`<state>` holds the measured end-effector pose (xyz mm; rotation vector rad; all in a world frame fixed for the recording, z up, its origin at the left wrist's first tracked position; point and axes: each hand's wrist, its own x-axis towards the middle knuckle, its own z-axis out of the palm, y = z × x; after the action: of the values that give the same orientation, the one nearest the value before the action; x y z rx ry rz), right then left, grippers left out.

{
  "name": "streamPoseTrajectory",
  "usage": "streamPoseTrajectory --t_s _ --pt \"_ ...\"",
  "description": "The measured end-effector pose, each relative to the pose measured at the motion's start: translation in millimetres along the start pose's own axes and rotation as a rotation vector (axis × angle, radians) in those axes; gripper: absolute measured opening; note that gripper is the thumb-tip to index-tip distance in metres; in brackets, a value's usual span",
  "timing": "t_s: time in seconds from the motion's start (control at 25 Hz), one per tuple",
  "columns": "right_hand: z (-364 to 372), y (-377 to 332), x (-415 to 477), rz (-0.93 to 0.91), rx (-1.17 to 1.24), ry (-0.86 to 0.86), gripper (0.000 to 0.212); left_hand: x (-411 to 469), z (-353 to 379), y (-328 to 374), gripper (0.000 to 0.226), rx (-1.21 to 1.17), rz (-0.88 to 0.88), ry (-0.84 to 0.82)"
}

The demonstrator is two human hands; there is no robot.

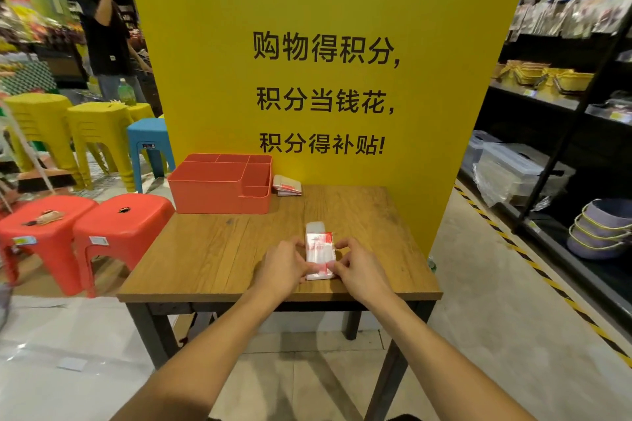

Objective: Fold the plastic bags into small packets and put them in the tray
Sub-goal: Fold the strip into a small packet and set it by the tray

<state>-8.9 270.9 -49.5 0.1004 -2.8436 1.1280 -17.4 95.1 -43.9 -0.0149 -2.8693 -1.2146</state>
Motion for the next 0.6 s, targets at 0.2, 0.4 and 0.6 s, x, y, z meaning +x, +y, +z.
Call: streamPoseTrajectory --t_s 0.2,0.4,0.6 --pt "9 -5 -4 -0.111 -0.104 0.081 0.033 5 5 3 0.062 0.014 -0.042 0.003" --pt "10 3 -4 -0.227 -0.006 -0.008 0.052 3 10 -8 0.089 0.038 0.14 0.049" --pt "9 11 1 -0.248 -0.108 -0.126 0.047 1 12 -19 0.05 0.229 0.245 -0.019"
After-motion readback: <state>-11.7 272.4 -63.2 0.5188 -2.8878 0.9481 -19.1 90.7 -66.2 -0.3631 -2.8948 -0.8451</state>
